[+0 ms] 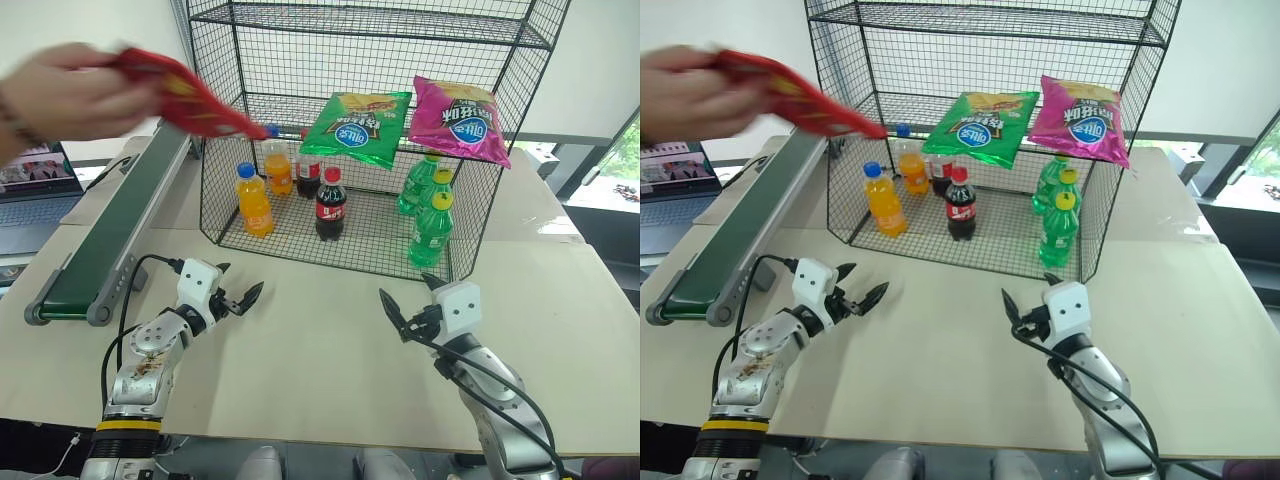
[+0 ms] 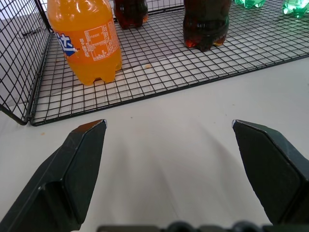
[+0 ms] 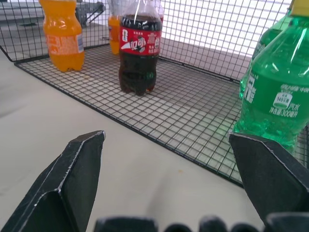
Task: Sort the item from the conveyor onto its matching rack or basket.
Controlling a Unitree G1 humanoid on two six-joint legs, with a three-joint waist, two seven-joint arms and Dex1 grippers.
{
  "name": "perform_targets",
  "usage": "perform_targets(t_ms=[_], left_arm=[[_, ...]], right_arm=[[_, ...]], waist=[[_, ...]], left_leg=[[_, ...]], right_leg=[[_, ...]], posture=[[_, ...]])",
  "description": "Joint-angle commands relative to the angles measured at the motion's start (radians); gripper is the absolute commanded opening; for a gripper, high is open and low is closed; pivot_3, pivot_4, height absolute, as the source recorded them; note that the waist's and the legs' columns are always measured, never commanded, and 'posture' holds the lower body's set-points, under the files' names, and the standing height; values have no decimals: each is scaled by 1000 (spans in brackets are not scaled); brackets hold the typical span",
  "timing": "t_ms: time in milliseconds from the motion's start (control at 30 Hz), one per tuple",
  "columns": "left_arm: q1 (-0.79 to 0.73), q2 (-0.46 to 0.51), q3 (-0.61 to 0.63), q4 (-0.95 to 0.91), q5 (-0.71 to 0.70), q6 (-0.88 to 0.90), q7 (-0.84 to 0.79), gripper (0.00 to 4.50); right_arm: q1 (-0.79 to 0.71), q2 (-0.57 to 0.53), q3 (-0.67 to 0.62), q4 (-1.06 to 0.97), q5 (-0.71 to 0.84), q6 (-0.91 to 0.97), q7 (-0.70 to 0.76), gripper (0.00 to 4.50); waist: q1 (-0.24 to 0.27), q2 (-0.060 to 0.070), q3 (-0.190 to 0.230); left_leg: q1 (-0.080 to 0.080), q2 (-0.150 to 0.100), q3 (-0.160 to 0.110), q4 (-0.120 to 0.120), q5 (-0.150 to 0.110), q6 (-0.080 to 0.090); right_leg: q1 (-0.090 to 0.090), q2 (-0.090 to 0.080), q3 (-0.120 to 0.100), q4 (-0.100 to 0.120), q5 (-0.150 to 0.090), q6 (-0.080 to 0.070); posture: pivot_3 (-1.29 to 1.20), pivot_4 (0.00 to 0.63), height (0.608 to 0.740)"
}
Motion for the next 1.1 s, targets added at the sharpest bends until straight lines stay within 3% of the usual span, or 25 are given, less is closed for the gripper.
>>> perform_targets(t_ms=[33,767,1000,1100], left_arm=[[-5,16,19,-18,9,-20,8,4436],[16,37,88,-13,-24,-19,-2,4436],[149,114,263,-253,-235,186,-42,4436],[253,119,466,-406,-481,370,29,4436]], right_arm=[[-14,-3,0,-13,-2,-28,5,4500],[-34,-29,-13,-29,26,6,41,4500],[-120,-147,-55,-64,188,58,235,4500],[-209,-214,-63,-67,342,111,389,4500]], waist=[[0,0,0],[-1,0,0],[-7,0,1],[-10,-2,3]], left_leg=[[0,0,0,0,0,0],[0,0,0,0,0,0],[0,1,0,0,0,0],[0,1,1,0,0,0]], right_leg=[[0,0,0,0,0,0],[0,0,0,0,0,0],[0,0,0,0,0,0],[0,0,0,0,0,0]], posture=[[0,150,738],[0,150,738],[0,150,738],[0,150,738]])
